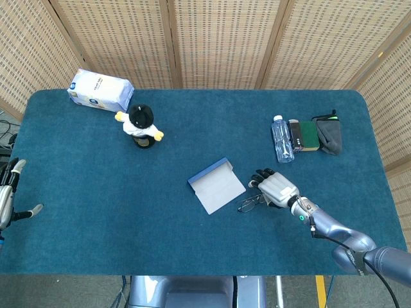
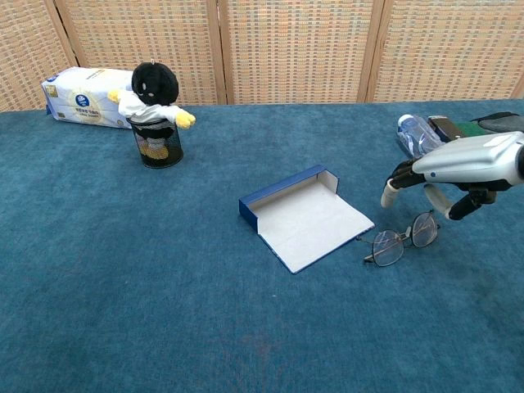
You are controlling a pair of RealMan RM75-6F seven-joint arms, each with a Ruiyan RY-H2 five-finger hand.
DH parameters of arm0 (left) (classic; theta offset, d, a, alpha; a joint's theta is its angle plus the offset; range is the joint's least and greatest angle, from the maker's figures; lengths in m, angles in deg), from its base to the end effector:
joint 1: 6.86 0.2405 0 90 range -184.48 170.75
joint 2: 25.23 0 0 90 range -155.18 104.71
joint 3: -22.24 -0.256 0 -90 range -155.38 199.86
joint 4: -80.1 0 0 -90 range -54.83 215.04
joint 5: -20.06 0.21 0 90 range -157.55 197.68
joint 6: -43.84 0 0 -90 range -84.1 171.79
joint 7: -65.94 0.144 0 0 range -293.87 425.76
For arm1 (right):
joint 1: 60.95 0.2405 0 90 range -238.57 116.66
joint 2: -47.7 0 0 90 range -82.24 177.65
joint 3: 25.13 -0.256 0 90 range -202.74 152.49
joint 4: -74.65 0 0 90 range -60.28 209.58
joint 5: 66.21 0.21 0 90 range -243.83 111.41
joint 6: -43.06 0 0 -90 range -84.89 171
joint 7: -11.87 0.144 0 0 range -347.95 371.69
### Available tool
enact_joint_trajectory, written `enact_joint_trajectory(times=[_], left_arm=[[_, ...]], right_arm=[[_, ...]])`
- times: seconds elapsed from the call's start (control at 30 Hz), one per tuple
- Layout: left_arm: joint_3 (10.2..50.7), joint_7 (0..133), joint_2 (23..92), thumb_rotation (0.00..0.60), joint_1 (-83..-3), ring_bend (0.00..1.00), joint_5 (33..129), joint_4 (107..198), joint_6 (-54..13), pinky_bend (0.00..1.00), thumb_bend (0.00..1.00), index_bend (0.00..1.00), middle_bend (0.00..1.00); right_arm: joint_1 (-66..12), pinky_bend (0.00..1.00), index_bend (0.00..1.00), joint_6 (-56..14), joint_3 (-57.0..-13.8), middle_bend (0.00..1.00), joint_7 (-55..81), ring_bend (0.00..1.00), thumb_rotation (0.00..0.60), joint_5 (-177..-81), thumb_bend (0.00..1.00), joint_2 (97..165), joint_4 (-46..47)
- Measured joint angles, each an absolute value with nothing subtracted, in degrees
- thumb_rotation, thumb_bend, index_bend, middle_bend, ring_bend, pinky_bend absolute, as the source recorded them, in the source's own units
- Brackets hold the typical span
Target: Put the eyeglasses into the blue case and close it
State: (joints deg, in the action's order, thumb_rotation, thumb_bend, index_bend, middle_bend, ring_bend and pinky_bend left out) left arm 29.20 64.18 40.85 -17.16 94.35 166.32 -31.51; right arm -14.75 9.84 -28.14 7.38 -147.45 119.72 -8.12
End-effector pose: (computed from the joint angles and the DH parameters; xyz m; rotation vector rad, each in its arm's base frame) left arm -0.3395 0.2270 0.1602 -1.2962 -0.9848 -0.8132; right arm -0.2039 -0.3499 0.0300 2.2512 -0.8246 0.5165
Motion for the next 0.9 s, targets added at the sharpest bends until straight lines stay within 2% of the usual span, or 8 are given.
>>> enact_joint_trajectory(times=[0.47, 0.9], left_arm=[[29.00, 64.68, 41.12, 0.600, -17.17, 0.00, 94.37, 166.36, -31.54, 0.00, 0.00, 0.00, 0.00], [28.90, 65.33, 41.44, 0.600, -17.24, 0.00, 94.37, 166.42, -31.61, 0.00, 0.00, 0.00, 0.00]], right_arm=[[-15.95, 0.27, 0.32, 9.06, -25.14, 0.28, 9.39, 0.17, 0.600, -149.04, 1.00, 116.08, -10.07], [-17.81, 0.27, 0.33, 5.03, -21.06, 0.27, 12.97, 0.18, 0.600, -156.22, 1.00, 111.10, -13.70]])
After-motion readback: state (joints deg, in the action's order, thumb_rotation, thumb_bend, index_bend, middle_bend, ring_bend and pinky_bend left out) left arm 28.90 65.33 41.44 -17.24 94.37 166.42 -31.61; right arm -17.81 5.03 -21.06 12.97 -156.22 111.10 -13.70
